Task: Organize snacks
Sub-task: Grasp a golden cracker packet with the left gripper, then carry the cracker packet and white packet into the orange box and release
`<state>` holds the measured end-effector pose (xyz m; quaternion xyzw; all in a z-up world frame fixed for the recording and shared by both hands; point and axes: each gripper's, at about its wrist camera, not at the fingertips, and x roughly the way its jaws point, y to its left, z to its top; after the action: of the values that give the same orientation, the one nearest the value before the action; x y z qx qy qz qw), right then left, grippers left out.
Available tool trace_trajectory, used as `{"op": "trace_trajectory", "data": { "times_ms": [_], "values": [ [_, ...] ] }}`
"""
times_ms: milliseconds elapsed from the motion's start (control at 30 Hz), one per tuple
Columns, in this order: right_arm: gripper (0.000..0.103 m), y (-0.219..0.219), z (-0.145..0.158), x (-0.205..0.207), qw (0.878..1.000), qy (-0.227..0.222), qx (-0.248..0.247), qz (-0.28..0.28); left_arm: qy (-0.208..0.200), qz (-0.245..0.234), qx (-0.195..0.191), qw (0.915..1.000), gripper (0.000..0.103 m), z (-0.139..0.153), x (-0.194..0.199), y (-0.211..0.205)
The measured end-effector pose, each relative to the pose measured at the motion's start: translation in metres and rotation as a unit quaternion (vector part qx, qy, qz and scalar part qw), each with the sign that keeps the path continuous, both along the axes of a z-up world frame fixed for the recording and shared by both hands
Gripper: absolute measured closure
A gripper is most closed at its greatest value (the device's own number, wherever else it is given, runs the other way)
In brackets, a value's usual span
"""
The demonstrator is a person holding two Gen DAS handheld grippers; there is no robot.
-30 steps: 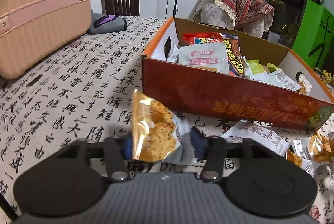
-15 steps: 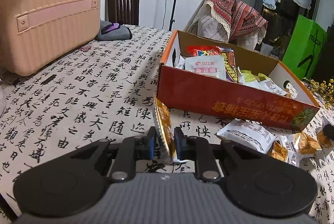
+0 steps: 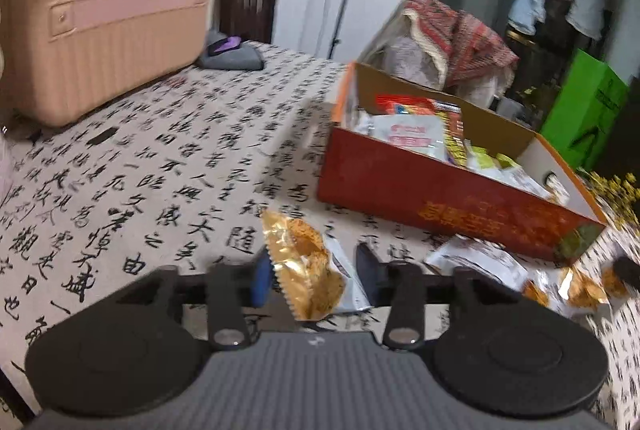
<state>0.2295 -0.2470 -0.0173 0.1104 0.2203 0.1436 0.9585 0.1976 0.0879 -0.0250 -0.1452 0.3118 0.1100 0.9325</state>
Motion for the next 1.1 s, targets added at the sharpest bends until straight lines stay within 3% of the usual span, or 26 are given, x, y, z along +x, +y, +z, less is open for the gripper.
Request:
{"op": "trace_trajectory", "data": {
  "times_ms": [167, 267, 500, 733, 967, 1100],
  "values": [
    [0.078, -0.001, -0.001, 0.0, 1.0, 0.001, 0.0, -0.001, 0.011, 0.002, -0.011, 0.9999, 0.057, -0.006, 0.011, 0.002],
    [0.078, -0.001, 0.0, 0.0, 1.0, 0.003, -0.002, 0.0, 0.017, 0.005, -0.023, 0.9996, 0.041, -0.011, 0.015, 0.003],
    [0.078, 0.001, 0.0, -0.001, 1.0, 0.001, -0.004, 0.002, 0.021, 0.017, -0.012, 0.9996, 0.029, -0.011, 0.023, -0.001],
    [0.078, 0.002, 0.0, 0.0, 1.0, 0.0, -0.005, 0.002, 0.028, 0.013, 0.021, 0.9993, 0.034, -0.013, 0.025, -0.011],
    [0.078, 0.003, 0.001, -0.002, 1.0, -0.005, -0.007, 0.003, 0.024, -0.004, 0.035, 0.9991, 0.052, -0.012, 0.018, -0.02],
    [0.078, 0.006, 0.001, -0.003, 1.0, -0.008, -0.014, 0.008, 0.008, -0.014, 0.018, 0.9997, 0.054, -0.007, 0.012, -0.023]
  ]
}}
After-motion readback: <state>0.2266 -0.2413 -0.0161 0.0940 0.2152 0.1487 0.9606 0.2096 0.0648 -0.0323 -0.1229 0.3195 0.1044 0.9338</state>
